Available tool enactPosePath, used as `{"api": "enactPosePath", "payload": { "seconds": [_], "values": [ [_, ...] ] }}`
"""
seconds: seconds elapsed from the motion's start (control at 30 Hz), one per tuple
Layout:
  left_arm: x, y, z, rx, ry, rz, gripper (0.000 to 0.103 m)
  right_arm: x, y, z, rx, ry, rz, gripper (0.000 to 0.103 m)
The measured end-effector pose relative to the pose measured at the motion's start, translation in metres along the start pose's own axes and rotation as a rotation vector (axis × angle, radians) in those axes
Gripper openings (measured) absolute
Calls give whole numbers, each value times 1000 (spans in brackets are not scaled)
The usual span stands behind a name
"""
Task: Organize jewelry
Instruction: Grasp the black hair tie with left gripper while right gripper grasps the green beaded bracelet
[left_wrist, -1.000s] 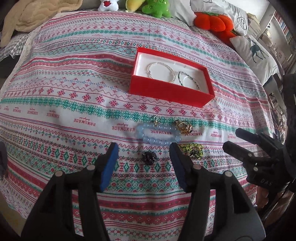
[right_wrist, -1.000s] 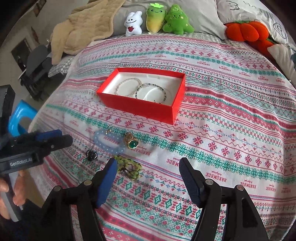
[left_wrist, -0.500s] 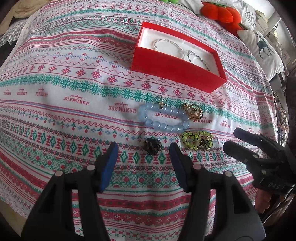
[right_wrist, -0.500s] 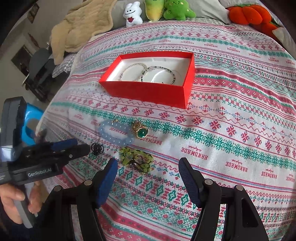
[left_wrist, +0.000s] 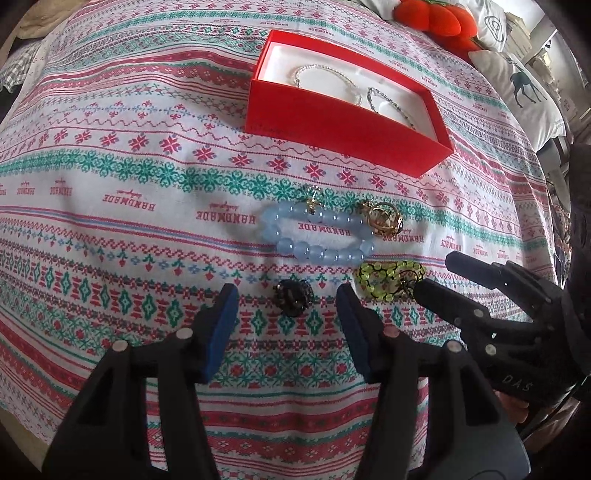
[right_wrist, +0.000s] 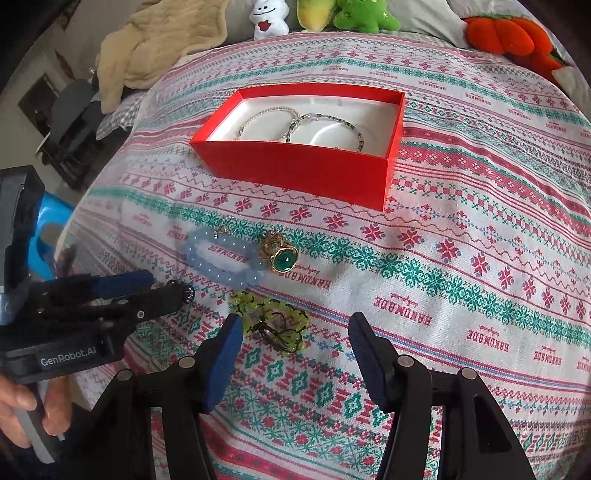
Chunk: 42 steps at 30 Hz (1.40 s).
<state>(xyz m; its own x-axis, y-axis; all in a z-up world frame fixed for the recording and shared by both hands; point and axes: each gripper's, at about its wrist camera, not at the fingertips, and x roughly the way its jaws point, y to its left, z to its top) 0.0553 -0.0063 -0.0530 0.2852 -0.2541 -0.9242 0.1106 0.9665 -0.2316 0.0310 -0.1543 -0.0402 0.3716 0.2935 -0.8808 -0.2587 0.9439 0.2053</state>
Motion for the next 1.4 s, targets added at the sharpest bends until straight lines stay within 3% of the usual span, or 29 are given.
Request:
{"api": "enactPosePath", "payload": {
  "seconds": [0.2, 0.43, 0.67, 1.1, 1.13, 1.23, 1.27, 1.4],
  "values": [
    [12, -7, -1, 22, 23, 1, 42, 4, 5, 0, -22, -1, -12, 58],
    [19, -12, -1, 33, 31, 5, 38, 8, 7, 0, -33, 2, -25, 58],
    [21, -13, 0, 40, 25, 7, 27, 13, 12, 0, -54, 7, -33, 58],
    [9, -1, -1, 27, 15, -1, 23, 26, 27, -3, -138, 2, -89, 58],
    [9, 0, -2, 23, 14, -1, 23, 27, 28, -4, -140, -4, -91, 55],
    [8, 1, -4, 17, 2, 5, 23, 27, 29, -2, -138, -7, -102, 29],
    [7, 1, -4, 18, 1, 6, 23, 27, 28, -1, -137, -7, -105, 16],
    [1, 4, -5, 8, -9, -4, 23, 25, 24, 0, -104, 5, -68, 15]
  ]
}}
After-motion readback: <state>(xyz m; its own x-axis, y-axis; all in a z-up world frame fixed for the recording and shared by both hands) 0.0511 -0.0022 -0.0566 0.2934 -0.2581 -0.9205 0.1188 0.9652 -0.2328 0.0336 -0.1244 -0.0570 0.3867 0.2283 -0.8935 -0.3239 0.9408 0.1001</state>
